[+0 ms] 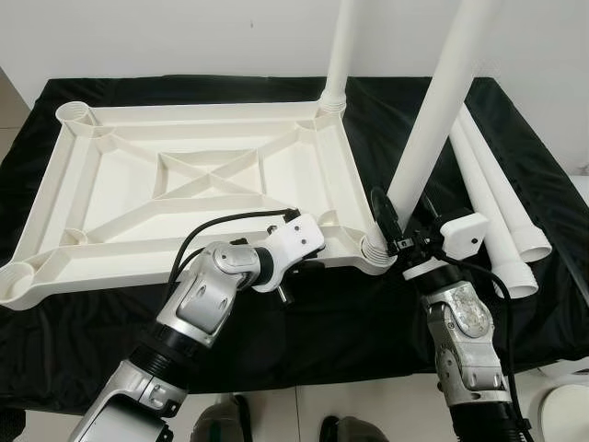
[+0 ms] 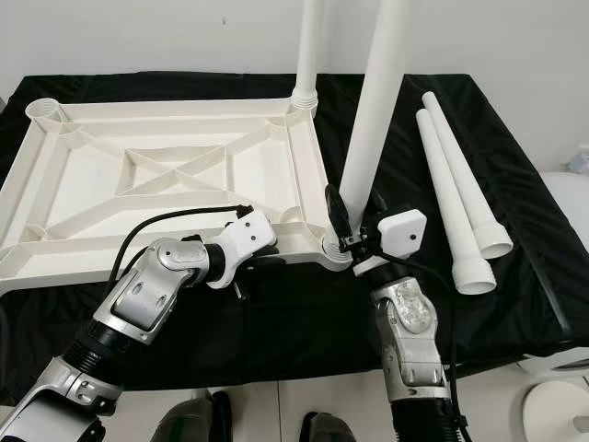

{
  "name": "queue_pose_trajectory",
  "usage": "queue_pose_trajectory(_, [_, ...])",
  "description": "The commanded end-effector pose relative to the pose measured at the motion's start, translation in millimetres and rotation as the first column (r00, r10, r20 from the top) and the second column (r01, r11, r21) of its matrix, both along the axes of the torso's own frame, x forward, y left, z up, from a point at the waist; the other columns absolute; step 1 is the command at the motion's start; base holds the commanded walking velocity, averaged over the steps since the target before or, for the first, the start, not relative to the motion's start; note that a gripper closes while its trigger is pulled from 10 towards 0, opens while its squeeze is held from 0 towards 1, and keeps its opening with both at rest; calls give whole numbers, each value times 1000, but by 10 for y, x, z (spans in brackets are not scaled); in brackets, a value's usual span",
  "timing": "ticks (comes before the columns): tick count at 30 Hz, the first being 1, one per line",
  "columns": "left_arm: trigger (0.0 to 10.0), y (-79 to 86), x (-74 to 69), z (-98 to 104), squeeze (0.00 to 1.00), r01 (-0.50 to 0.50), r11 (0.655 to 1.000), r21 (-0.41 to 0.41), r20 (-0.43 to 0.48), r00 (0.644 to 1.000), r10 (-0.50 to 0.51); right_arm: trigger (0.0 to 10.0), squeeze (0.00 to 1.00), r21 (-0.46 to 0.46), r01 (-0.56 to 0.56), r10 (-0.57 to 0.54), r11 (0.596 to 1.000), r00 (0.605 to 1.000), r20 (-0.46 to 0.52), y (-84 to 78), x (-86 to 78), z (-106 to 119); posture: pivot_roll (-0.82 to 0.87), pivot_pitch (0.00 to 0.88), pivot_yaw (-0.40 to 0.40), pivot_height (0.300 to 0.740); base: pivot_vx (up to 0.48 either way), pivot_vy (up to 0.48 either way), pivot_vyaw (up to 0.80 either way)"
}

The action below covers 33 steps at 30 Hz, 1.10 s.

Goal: Building children table

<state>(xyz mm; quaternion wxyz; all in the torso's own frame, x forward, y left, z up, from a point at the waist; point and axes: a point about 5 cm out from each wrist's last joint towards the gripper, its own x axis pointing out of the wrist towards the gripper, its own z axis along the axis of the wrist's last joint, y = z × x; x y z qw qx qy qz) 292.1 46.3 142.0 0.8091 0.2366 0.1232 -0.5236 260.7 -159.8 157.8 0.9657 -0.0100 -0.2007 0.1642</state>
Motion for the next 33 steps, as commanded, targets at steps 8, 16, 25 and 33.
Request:
queue_pose_trajectory(8, [10000,-15,16,151,0,-42,998,-49,87,995,46,10000,0,-25,30,-34,999,977,-212,-84,-87,-457,-8,113,22,740,0,0,0])
queue_pose_trajectory(16, [10000,-9,12,149,0,-43,998,-48,86,995,47,10000,0,-16,38,-41,999,973,-227,-80,-109,-501,-8,113,24,740,0,0,0])
queue_pose_trajectory(25, [10000,-15,6,160,0,-37,998,-52,87,995,42,10000,0,99,93,-60,991,955,-291,-42,-136,-622,-8,110,27,740,0,0,0])
queue_pose_trajectory(33, [10000,-16,1,160,0,-37,998,-52,87,995,41,10000,0,125,91,-50,988,952,-301,-26,-140,-653,-6,111,28,740,0,0,0])
